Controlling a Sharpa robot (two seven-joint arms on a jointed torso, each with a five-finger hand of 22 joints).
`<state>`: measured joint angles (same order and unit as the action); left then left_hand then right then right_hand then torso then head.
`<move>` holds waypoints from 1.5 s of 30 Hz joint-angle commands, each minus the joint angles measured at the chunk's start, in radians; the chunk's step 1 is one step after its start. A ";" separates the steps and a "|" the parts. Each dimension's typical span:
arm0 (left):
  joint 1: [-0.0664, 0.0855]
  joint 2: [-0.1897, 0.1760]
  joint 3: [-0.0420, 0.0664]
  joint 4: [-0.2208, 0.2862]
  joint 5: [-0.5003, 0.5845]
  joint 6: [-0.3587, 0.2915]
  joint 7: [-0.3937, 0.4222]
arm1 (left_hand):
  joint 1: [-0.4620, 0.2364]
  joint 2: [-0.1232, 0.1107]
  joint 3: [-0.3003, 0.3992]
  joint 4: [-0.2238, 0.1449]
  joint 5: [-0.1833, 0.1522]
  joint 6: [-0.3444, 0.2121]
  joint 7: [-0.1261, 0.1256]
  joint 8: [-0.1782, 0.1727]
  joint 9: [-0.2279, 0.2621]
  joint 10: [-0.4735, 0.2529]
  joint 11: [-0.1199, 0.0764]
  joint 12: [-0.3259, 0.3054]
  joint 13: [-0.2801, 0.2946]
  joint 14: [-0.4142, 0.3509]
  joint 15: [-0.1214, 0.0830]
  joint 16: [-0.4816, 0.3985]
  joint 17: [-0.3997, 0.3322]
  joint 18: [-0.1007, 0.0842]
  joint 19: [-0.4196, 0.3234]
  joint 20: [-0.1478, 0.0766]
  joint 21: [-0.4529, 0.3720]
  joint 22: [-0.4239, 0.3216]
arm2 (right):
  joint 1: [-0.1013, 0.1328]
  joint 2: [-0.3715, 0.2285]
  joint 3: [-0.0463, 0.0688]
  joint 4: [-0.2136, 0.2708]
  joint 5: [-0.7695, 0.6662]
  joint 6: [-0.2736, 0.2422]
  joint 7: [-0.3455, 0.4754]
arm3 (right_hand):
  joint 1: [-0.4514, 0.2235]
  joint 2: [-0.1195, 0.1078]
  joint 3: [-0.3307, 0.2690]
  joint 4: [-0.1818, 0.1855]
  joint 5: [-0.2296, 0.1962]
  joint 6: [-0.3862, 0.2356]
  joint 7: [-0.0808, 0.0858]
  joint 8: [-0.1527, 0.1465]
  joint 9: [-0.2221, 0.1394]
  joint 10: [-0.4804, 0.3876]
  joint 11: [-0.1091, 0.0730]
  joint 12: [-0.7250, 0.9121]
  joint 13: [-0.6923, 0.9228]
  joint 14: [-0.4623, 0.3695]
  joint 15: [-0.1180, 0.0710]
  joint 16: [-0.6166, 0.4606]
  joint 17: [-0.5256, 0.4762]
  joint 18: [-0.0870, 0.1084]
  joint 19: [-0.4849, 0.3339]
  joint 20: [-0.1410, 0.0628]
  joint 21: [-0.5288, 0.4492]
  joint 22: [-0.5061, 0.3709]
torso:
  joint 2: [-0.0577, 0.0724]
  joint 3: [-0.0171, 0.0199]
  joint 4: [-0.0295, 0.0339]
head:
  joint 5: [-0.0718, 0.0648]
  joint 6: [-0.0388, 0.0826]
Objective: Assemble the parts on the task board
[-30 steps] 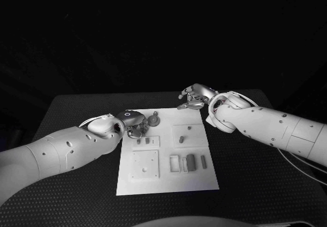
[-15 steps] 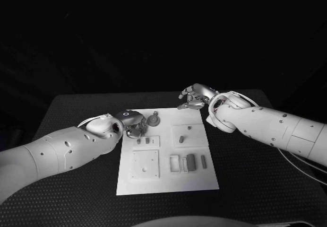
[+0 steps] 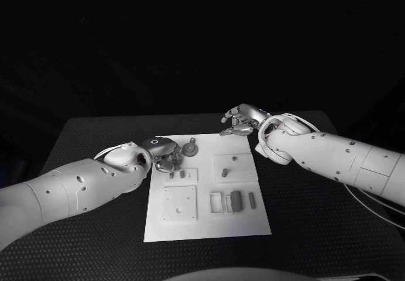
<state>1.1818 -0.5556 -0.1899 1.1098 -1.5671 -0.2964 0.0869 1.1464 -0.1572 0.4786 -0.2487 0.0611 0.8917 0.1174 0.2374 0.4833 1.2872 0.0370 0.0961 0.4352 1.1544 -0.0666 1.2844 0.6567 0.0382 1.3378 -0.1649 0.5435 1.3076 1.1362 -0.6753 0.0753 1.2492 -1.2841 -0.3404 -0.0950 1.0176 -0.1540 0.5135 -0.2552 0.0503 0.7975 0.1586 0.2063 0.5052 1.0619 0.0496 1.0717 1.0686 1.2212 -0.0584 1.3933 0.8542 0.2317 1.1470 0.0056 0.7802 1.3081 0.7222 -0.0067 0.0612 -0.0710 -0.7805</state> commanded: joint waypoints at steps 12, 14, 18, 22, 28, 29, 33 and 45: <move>-0.001 -0.002 0.001 0.005 0.037 -0.037 0.029 | -0.013 0.016 -0.010 0.016 -0.001 0.024 0.006 0.017 0.000 0.019 -0.006 0.013 0.036 0.006 -0.013 0.019 0.015 0.100 0.015 -0.009 0.018 0.023 | -0.001 -0.001 0.000 0.001 -0.001 0.007 0.005 | -0.009 0.000 0.000 0.006 -0.002 -0.002 0.008 0.005 -0.001 -0.009 0.002 0.004 -0.002 -0.005 -0.001 -0.003 -0.001 0.030 0.001 -0.009 -0.006 0.017 | 0.001 0.0006 0.0005 | -0.001 0.001; -0.001 -0.003 0.001 0.004 0.037 -0.041 0.024 | -0.013 0.019 -0.008 0.019 0.000 0.029 0.008 0.021 0.000 0.020 -0.007 0.014 0.041 0.007 -0.014 0.021 0.018 0.100 0.015 -0.011 0.021 0.023 | -0.001 -0.001 0.000 0.001 -0.001 0.008 0.005 | -0.009 0.000 0.000 0.006 -0.002 -0.002 0.008 0.005 -0.001 -0.009 0.002 0.004 -0.002 -0.005 -0.001 -0.003 -0.001 0.030 0.001 -0.009 -0.006 0.017 | 0.000 0.0003 0.0001 | -0.001 -0.001; -0.001 -0.003 0.001 0.004 0.038 -0.043 0.023 | -0.010 0.025 -0.004 0.024 0.000 0.037 0.011 0.025 0.000 0.022 -0.007 0.015 0.048 0.008 -0.015 0.024 0.021 0.099 0.016 -0.012 0.025 0.024 | -0.001 -0.002 0.000 0.001 -0.001 0.008 0.005 | -0.009 0.000 0.001 0.006 -0.002 -0.002 0.008 0.006 -0.001 -0.009 0.002 0.005 -0.002 -0.005 -0.001 -0.003 -0.001 0.030 0.001 -0.009 -0.006 0.017 | 0.001 0.0003 -0.0002 | -0.001 0.000; -0.001 -0.002 0.001 0.004 0.036 -0.039 0.023 | -0.006 0.032 0.001 0.027 0.001 0.047 0.012 0.031 0.000 0.022 -0.008 0.015 0.055 0.008 -0.015 0.026 0.024 0.099 0.015 -0.013 0.028 0.024 | -0.001 0.000 0.000 0.001 -0.001 0.008 0.005 | -0.009 0.000 0.000 0.006 -0.002 -0.002 0.008 0.006 -0.001 -0.009 0.002 0.005 -0.002 -0.005 -0.001 -0.003 -0.001 0.030 0.001 -0.009 -0.006 0.017 | 0.000 0.0007 -0.0003 | -0.001 0.000; 0.000 0.000 0.001 0.004 0.037 -0.027 0.020 | 0.006 0.050 0.022 0.039 -0.001 0.081 0.017 0.047 0.002 0.021 -0.006 0.014 0.069 0.008 -0.014 0.028 0.029 0.098 0.014 -0.014 0.036 0.023 | -0.001 0.000 0.000 0.001 -0.001 0.009 0.006 | -0.009 0.000 0.000 0.006 -0.002 -0.002 0.008 0.006 -0.001 -0.009 0.002 0.005 -0.002 -0.005 -0.001 -0.003 -0.001 0.030 0.001 -0.009 -0.006 0.017 | 0.000 0.0006 -0.0001 | -0.001 -0.001; 0.000 0.000 0.001 0.004 0.037 -0.024 0.019 | 0.008 0.052 0.026 0.042 -0.001 0.086 0.016 0.049 0.002 0.021 -0.006 0.013 0.071 0.007 -0.014 0.029 0.030 0.098 0.013 -0.014 0.037 0.023 | -0.001 0.000 0.000 0.000 -0.001 0.009 0.006 | -0.009 0.000 0.000 0.006 -0.002 -0.002 0.008 0.006 -0.001 -0.009 0.002 0.005 -0.002 -0.005 -0.001 -0.003 -0.001 0.030 0.001 -0.009 -0.006 0.017 | 0.000 0.0006 -0.0001 | -0.001 -0.001; 0.000 0.000 0.001 0.004 0.037 -0.018 0.019 | 0.011 0.057 0.036 0.049 -0.002 0.094 0.014 0.052 0.002 0.022 -0.007 0.013 0.077 0.008 -0.015 0.030 0.033 0.098 0.013 -0.014 0.040 0.024 | -0.001 0.000 0.000 0.000 0.001 0.010 0.006 | -0.009 0.001 0.001 0.006 -0.002 -0.002 0.008 0.006 -0.001 -0.009 0.002 0.005 -0.002 -0.005 -0.001 -0.003 -0.001 0.030 0.001 -0.009 -0.006 0.017 | 0.000 0.0005 -0.0001 | -0.001 -0.002; 0.000 -0.001 0.001 0.004 0.037 -0.015 0.016 | 0.023 0.079 0.060 0.061 0.000 0.110 0.008 0.059 0.002 0.026 -0.010 0.013 0.091 0.008 -0.018 0.032 0.038 0.098 0.011 -0.016 0.050 0.024 | -0.001 0.002 0.000 -0.006 0.002 0.022 -0.007 | -0.012 0.009 0.001 0.009 -0.002 -0.002 0.008 0.006 -0.001 -0.009 0.002 0.006 -0.003 -0.005 0.000 -0.003 -0.001 0.030 0.001 -0.009 -0.006 0.017 | 0.000 0.0007 -0.0005 | -0.003 -0.003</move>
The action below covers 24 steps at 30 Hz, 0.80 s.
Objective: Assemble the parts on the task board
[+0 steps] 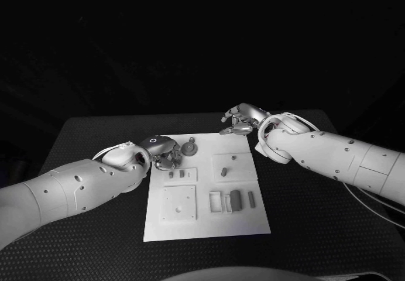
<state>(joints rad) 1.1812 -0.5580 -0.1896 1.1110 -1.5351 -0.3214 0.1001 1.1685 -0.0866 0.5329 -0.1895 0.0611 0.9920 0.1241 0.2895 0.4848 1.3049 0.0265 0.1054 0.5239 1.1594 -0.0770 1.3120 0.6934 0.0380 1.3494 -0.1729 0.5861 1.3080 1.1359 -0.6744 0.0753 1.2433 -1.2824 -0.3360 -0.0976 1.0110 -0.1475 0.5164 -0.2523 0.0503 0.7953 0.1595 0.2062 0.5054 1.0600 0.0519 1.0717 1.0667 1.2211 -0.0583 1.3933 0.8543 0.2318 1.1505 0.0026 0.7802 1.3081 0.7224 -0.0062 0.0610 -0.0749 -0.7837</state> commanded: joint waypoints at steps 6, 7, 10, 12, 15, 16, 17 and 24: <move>0.000 0.001 0.001 0.004 0.005 0.009 -0.002 | 0.024 -0.006 0.018 -0.016 -0.001 0.027 -0.005 0.016 0.004 0.018 -0.005 0.007 0.016 0.006 -0.012 0.009 0.008 0.098 0.000 -0.011 0.019 0.024 | -0.001 0.002 0.000 -0.003 0.000 0.028 -0.018 | -0.006 0.003 -0.002 0.007 -0.002 0.000 0.007 0.006 -0.002 -0.007 0.000 0.006 -0.001 -0.005 0.000 -0.003 -0.001 0.030 -0.002 -0.006 -0.006 0.017 | 0.000 0.0004 0.0005 | 0.000 -0.002; 0.000 0.000 0.001 0.004 0.005 0.010 -0.003 | 0.026 -0.005 0.019 -0.018 -0.001 0.029 -0.006 0.017 0.005 0.019 -0.006 0.008 0.018 0.006 -0.013 0.010 0.009 0.098 0.000 -0.012 0.021 0.024 | -0.001 0.002 0.000 -0.003 0.000 0.028 -0.019 | -0.006 0.004 -0.002 0.007 -0.002 0.000 0.007 0.006 -0.002 -0.008 0.000 0.006 -0.002 -0.005 0.000 -0.003 -0.002 0.030 -0.002 -0.006 -0.006 0.017 | 0.000 0.0003 0.0003 | 0.000 -0.002; 0.000 -0.001 0.000 0.005 0.004 0.013 -0.003 | 0.033 -0.002 0.023 -0.024 -0.001 0.036 -0.009 0.021 0.007 0.022 -0.007 0.009 0.023 0.008 -0.015 0.012 0.012 0.097 0.001 -0.014 0.025 0.024 | -0.001 0.002 0.000 -0.004 0.000 0.029 -0.021 | -0.006 0.004 -0.002 0.007 -0.002 -0.001 0.007 0.005 -0.002 -0.008 0.000 0.006 -0.002 -0.005 0.000 -0.003 -0.002 0.030 -0.002 -0.006 -0.006 0.017 | 0.000 0.0005 0.0000 | 0.001 -0.001; 0.000 -0.002 0.000 0.005 0.004 0.015 -0.004 | 0.037 0.000 0.027 -0.028 0.000 0.040 -0.010 0.023 0.008 0.024 -0.008 0.009 0.025 0.009 -0.016 0.012 0.013 0.097 0.002 -0.014 0.027 0.024 | -0.001 0.002 0.000 -0.004 0.000 0.032 -0.022 | -0.006 0.005 -0.002 0.007 -0.002 -0.001 0.007 0.005 -0.002 -0.008 0.000 0.006 -0.002 -0.005 0.000 -0.004 -0.002 0.030 -0.002 -0.006 -0.006 0.017 | 0.000 0.0005 -0.0001 | 0.002 -0.001; 0.000 -0.002 0.000 0.006 0.007 0.018 -0.005 | 0.042 0.003 0.032 -0.032 0.000 0.047 -0.013 0.027 0.010 0.028 -0.010 0.010 0.029 0.011 -0.017 0.014 0.015 0.096 0.002 -0.016 0.030 0.023 | -0.001 0.002 0.000 -0.004 0.000 0.032 -0.023 | -0.006 0.005 -0.002 0.007 -0.002 -0.001 0.007 0.005 -0.002 -0.008 0.000 0.006 -0.002 -0.005 0.000 -0.004 -0.002 0.030 -0.003 -0.006 -0.006 0.017 | 0.000 0.0004 0.0002 | 0.002 -0.001; 0.000 -0.002 0.000 0.005 0.007 0.019 -0.005 | 0.043 0.003 0.033 -0.033 0.000 0.049 -0.013 0.028 0.011 0.029 -0.011 0.010 0.030 0.012 -0.018 0.014 0.016 0.096 0.002 -0.016 0.031 0.023 | -0.001 0.002 0.000 -0.004 0.000 0.031 -0.023 | -0.006 0.005 -0.002 0.007 -0.002 -0.001 0.007 0.005 -0.002 -0.008 0.000 0.006 -0.002 -0.005 0.000 -0.004 -0.002 0.030 -0.003 -0.006 -0.006 0.017 | 0.000 0.0003 0.0003 | 0.002 -0.001; 0.000 -0.001 0.000 0.005 0.007 0.019 -0.006 | 0.044 0.003 0.034 -0.035 0.000 0.051 -0.014 0.028 0.012 0.030 -0.011 0.010 0.031 0.012 -0.018 0.014 0.017 0.096 0.002 -0.016 0.032 0.023 | -0.001 0.002 0.000 -0.004 0.000 0.031 -0.023 | -0.006 0.005 -0.002 0.007 -0.002 -0.002 0.007 0.005 -0.002 -0.008 0.000 0.006 -0.002 -0.005 0.000 -0.004 -0.002 0.030 -0.003 -0.006 -0.006 0.017 | 0.000 0.0003 0.0003 | 0.002 -0.001; 0.000 0.004 0.000 0.000 0.006 0.024 -0.006 | 0.045 0.003 0.036 -0.037 0.000 0.054 -0.015 0.030 0.013 0.032 -0.012 0.010 0.033 0.013 -0.019 0.015 0.018 0.096 0.002 -0.017 0.035 0.023 | -0.001 0.002 0.000 -0.004 0.000 0.031 -0.022 | -0.006 0.006 -0.002 0.007 -0.002 -0.002 0.007 0.005 -0.002 -0.009 0.000 0.006 -0.002 -0.006 0.000 -0.004 -0.002 0.030 -0.003 -0.006 -0.007 0.017 | 0.000 0.0000 0.0003 | 0.002 0.001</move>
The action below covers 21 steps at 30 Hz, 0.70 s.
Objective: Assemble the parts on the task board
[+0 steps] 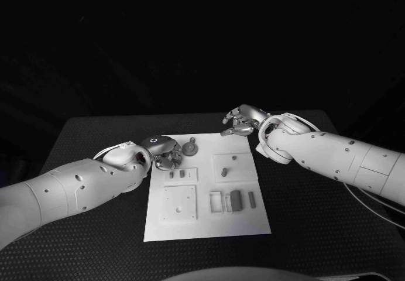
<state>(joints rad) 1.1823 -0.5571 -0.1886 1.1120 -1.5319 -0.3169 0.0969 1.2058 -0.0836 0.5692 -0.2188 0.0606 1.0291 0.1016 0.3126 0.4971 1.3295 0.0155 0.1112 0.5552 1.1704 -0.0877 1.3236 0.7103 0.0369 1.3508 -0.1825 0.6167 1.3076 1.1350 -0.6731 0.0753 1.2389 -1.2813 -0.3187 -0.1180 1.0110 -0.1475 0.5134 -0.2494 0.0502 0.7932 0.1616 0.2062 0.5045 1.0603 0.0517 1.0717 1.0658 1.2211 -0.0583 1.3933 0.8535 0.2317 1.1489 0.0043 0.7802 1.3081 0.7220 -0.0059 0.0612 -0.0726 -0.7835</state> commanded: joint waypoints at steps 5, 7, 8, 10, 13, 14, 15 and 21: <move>-0.001 0.008 -0.001 -0.004 0.003 0.014 0.000 | 0.008 0.001 0.000 -0.008 0.000 0.017 0.008 0.007 0.001 0.008 -0.001 0.005 0.002 0.002 -0.008 0.004 0.002 0.097 0.001 -0.008 0.005 0.024 | -0.001 0.001 0.000 0.001 -0.001 0.019 -0.002 | -0.007 0.006 0.000 0.004 -0.002 0.000 0.005 0.005 -0.001 -0.009 0.001 0.006 -0.002 -0.006 0.000 -0.004 -0.001 0.030 -0.002 -0.007 -0.007 0.017 | 0.000 0.0001 -0.0001 | 0.001 0.002; -0.001 0.009 -0.001 -0.004 0.001 0.010 0.002 | 0.007 0.001 0.000 -0.008 0.000 0.017 0.008 0.006 0.001 0.008 -0.001 0.004 0.002 0.002 -0.008 0.003 0.002 0.096 0.001 -0.008 0.005 0.024 | -0.001 0.001 0.000 0.001 -0.001 0.019 -0.002 | -0.007 0.005 0.000 0.004 -0.002 0.000 0.005 0.005 -0.001 -0.010 0.001 0.006 -0.002 -0.006 0.000 -0.004 -0.001 0.030 -0.002 -0.007 -0.007 0.017 | 0.000 0.0003 -0.0003 | 0.001 0.002; -0.001 0.009 -0.001 -0.004 0.001 0.009 0.002 | 0.007 0.001 0.001 -0.008 0.000 0.016 0.008 0.006 0.001 0.008 -0.001 0.004 0.002 0.002 -0.008 0.003 0.002 0.096 0.001 -0.008 0.005 0.024 | -0.001 0.001 0.000 0.001 -0.001 0.019 -0.002 | -0.007 0.005 0.000 0.004 -0.002 0.000 0.006 0.005 -0.001 -0.010 0.001 0.006 -0.002 -0.006 0.000 -0.004 -0.001 0.030 -0.002 -0.007 -0.007 0.017 | 0.000 0.0003 -0.0003 | 0.001 0.003; -0.001 0.009 -0.001 -0.004 0.002 0.007 0.002 | 0.007 0.001 0.001 -0.009 0.000 0.016 0.008 0.006 0.001 0.008 -0.001 0.004 0.002 0.002 -0.008 0.003 0.002 0.096 0.001 -0.008 0.005 0.023 | -0.001 0.001 0.000 0.001 -0.001 0.019 -0.002 | -0.007 0.006 0.000 0.004 -0.002 0.000 0.006 0.005 -0.001 -0.010 0.001 0.006 -0.002 -0.006 0.000 -0.004 -0.001 0.030 -0.002 -0.007 -0.007 0.017 | 0.001 0.0001 -0.0006 | 0.001 0.003; -0.001 0.009 -0.001 -0.004 0.004 0.005 0.002 | 0.007 0.001 0.001 -0.009 0.000 0.016 0.009 0.006 0.000 0.008 -0.001 0.004 0.003 0.002 -0.008 0.003 0.002 0.096 0.001 -0.008 0.005 0.023 | -0.001 0.001 0.000 0.001 -0.001 0.019 -0.002 | -0.008 0.006 0.000 0.004 -0.002 -0.001 0.006 0.005 -0.001 -0.010 0.001 0.006 -0.002 -0.006 0.000 -0.004 -0.001 0.030 -0.002 -0.007 -0.007 0.017 | 0.001 0.0002 -0.0008 | 0.001 0.003; -0.001 0.009 -0.001 -0.004 0.005 0.005 0.002 | 0.007 0.000 0.001 -0.009 0.000 0.016 0.009 0.006 0.000 0.008 -0.001 0.004 0.003 0.002 -0.008 0.003 0.002 0.096 0.000 -0.008 0.005 0.023 | -0.001 0.001 0.000 0.001 -0.001 0.019 -0.002 | -0.008 0.006 0.000 0.004 -0.002 -0.001 0.006 0.005 -0.001 -0.010 0.001 0.006 -0.002 -0.006 0.000 -0.004 -0.001 0.030 -0.002 -0.007 -0.007 0.017 | 0.001 0.0003 -0.0007 | 0.001 0.003; -0.001 0.009 -0.001 -0.004 0.007 0.004 0.002 | 0.006 0.000 0.001 -0.009 0.000 0.015 0.009 0.005 0.000 0.008 -0.001 0.004 0.003 0.002 -0.008 0.003 0.002 0.096 0.000 -0.008 0.006 0.023 | -0.001 0.001 0.000 0.001 -0.001 0.019 -0.002 | -0.008 0.006 0.000 0.004 -0.002 -0.001 0.006 0.005 -0.001 -0.010 0.001 0.006 -0.002 -0.006 0.000 -0.004 -0.001 0.030 -0.002 -0.007 -0.007 0.017 | 0.001 0.0005 -0.0006 | 0.001 0.004; -0.001 0.009 -0.001 -0.004 0.010 0.011 -0.002 | 0.003 -0.007 0.001 -0.013 -0.001 0.008 0.011 0.001 -0.001 0.003 0.001 -0.001 0.004 -0.001 -0.007 -0.001 0.003 0.095 -0.003 -0.008 0.007 0.023 | -0.001 0.001 0.000 0.001 0.000 0.019 -0.002 | -0.008 0.006 0.000 0.004 -0.002 -0.001 0.006 0.005 -0.001 -0.010 0.001 0.006 -0.002 -0.006 0.000 -0.004 -0.001 0.030 -0.003 -0.007 -0.007 0.017 | 0.001 0.0002 0.0001 | 0.001 0.003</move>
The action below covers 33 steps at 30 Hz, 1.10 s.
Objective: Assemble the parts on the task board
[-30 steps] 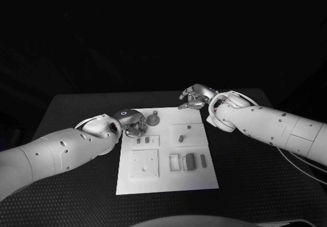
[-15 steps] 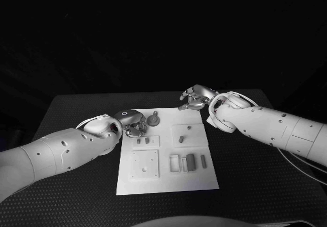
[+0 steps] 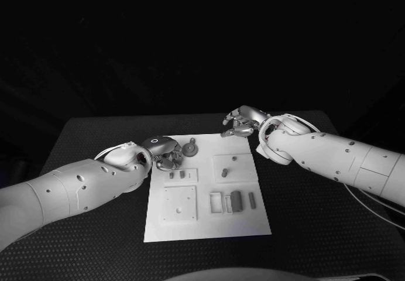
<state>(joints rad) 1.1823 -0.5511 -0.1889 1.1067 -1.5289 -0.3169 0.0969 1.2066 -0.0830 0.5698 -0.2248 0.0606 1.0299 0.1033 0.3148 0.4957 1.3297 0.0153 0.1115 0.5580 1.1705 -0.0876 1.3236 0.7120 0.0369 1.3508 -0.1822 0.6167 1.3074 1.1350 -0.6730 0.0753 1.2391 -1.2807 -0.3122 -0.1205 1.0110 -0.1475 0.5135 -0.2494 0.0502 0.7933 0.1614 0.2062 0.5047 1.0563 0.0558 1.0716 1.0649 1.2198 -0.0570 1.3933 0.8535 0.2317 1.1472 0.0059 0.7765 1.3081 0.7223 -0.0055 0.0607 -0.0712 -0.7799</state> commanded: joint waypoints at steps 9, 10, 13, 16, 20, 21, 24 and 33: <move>-0.001 -0.001 -0.001 0.003 0.005 0.006 -0.006 | -0.001 -0.044 -0.015 -0.040 0.002 -0.021 0.019 -0.018 -0.005 0.001 0.004 -0.008 0.010 -0.003 -0.004 -0.008 0.002 0.094 -0.008 -0.007 0.011 0.022 | -0.001 0.000 0.000 0.000 0.005 0.004 0.002 | -0.008 0.005 -0.001 0.003 -0.002 -0.003 0.006 0.004 -0.002 -0.007 -0.003 0.006 -0.002 -0.006 -0.001 -0.004 -0.001 0.030 -0.002 -0.009 -0.004 0.017 | 0.000 -0.0011 0.0005 | -0.001 0.000; -0.001 0.000 -0.001 0.002 0.005 0.005 -0.006 | -0.002 -0.046 -0.016 -0.042 0.002 -0.025 0.020 -0.020 -0.006 0.001 0.004 -0.008 0.011 -0.003 -0.004 -0.008 0.003 0.094 -0.008 -0.007 0.011 0.022 | -0.001 0.000 0.000 0.000 0.005 0.004 0.002 | -0.009 0.004 -0.001 0.003 -0.002 -0.004 0.007 0.003 -0.002 -0.008 -0.003 0.005 -0.002 -0.006 0.000 -0.005 -0.002 0.030 -0.002 -0.009 -0.004 0.017 | 0.000 -0.0011 0.0005 | -0.001 0.000; -0.001 0.000 -0.001 0.001 0.005 -0.004 -0.004 | -0.007 -0.054 -0.020 -0.045 0.002 -0.039 0.024 -0.029 -0.009 0.001 0.007 -0.010 0.013 -0.004 -0.002 -0.010 0.003 0.094 -0.010 -0.006 0.011 0.021 | -0.001 0.000 0.000 0.000 0.005 0.004 0.001 | -0.009 0.004 -0.001 0.003 -0.002 -0.005 0.007 0.002 -0.003 -0.009 -0.002 0.005 -0.002 -0.006 0.000 -0.005 -0.002 0.030 -0.002 -0.008 -0.004 0.017 | 0.000 -0.0015 0.0007 | -0.001 0.000; -0.001 -0.001 0.000 0.001 0.006 -0.006 -0.003 | -0.010 -0.059 -0.022 -0.047 0.002 -0.054 0.028 -0.037 -0.013 0.000 0.009 -0.012 0.015 -0.006 0.001 -0.012 0.004 0.094 -0.011 -0.004 0.010 0.020 | -0.002 0.000 0.000 0.000 0.005 0.004 0.000 | -0.009 0.004 -0.001 0.003 -0.002 -0.006 0.007 0.002 -0.003 -0.009 -0.002 0.005 -0.003 -0.007 0.000 -0.005 -0.002 0.030 -0.003 -0.008 -0.004 0.017 | 0.000 -0.0013 0.0006 | -0.001 0.001; -0.001 -0.002 0.000 0.002 0.009 -0.012 -0.001 | -0.012 -0.063 -0.024 -0.047 0.002 -0.066 0.030 -0.044 -0.017 0.000 0.010 -0.014 0.017 -0.006 0.002 -0.014 0.005 0.095 -0.012 -0.003 0.009 0.020 | -0.002 0.000 0.000 -0.001 0.005 0.007 0.000 | -0.009 0.004 -0.001 0.003 -0.002 -0.007 0.008 0.002 -0.003 -0.010 -0.002 0.005 -0.003 -0.007 0.000 -0.005 -0.002 0.030 -0.003 -0.008 -0.004 0.017 | 0.000 -0.0014 0.0006 | -0.002 0.000; -0.001 -0.002 0.000 0.002 0.011 -0.013 -0.001 | -0.013 -0.063 -0.024 -0.047 0.002 -0.068 0.030 -0.045 -0.017 0.000 0.010 -0.014 0.017 -0.006 0.002 -0.014 0.005 0.096 -0.012 -0.002 0.009 0.020 | -0.002 0.000 0.000 -0.001 0.005 0.009 0.000 | -0.008 0.005 -0.001 0.003 -0.002 -0.007 0.008 0.001 -0.003 -0.010 -0.002 0.005 -0.003 -0.007 0.000 -0.005 -0.002 0.030 -0.003 -0.008 -0.005 0.017 | 0.000 -0.0014 0.0008 | -0.002 0.000; -0.001 -0.003 0.000 0.004 0.014 -0.020 0.003 | -0.015 -0.064 -0.024 -0.046 0.002 -0.078 0.031 -0.050 -0.020 0.000 0.011 -0.016 0.019 -0.006 0.003 -0.015 0.005 0.096 -0.012 -0.002 0.009 0.020 | -0.003 0.001 0.000 -0.004 0.005 0.011 0.000 | -0.008 0.005 0.000 0.003 -0.002 -0.007 0.008 0.001 -0.003 -0.010 -0.002 0.005 -0.003 -0.007 0.001 -0.005 -0.002 0.030 -0.003 -0.008 -0.005 0.017 | 0.000 -0.0015 0.0006 | -0.002 0.002; -0.002 -0.007 0.000 0.011 0.038 -0.048 0.019 | -0.016 -0.069 -0.024 -0.043 0.004 -0.099 0.031 -0.060 -0.026 0.007 0.011 -0.015 0.024 -0.003 0.002 -0.013 0.009 0.099 -0.010 -0.001 0.009 0.020 | -0.005 0.001 0.000 -0.005 0.005 0.000 0.001 | -0.006 0.006 0.001 0.002 -0.002 -0.007 0.008 0.002 -0.003 -0.012 -0.001 0.005 -0.003 -0.008 0.001 -0.005 -0.002 0.030 -0.004 -0.008 -0.005 0.017 | 0.000 -0.0012 0.0003 | -0.001 0.001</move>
<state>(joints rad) 1.1805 -0.5579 -0.1895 1.1142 -1.5094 -0.3393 0.0986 1.1906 -0.1381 0.5488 -0.2672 0.0609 0.9392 0.1339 0.2585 0.4714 1.3319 0.0226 0.1013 0.5813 1.1701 -0.0874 1.3127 0.7198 0.0355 1.3434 -0.1858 0.6243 1.3078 1.1307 -0.6725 0.0753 1.2345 -1.2749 -0.3128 -0.1218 1.0111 -0.1475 0.5135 -0.2495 0.0503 0.7848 0.1625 0.2062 0.5029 1.0521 0.0522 1.0717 1.0629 1.2181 -0.0553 1.3933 0.8527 0.2318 1.1436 0.0020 0.7765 1.3081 0.7220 -0.0068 0.0613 -0.0725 -0.7785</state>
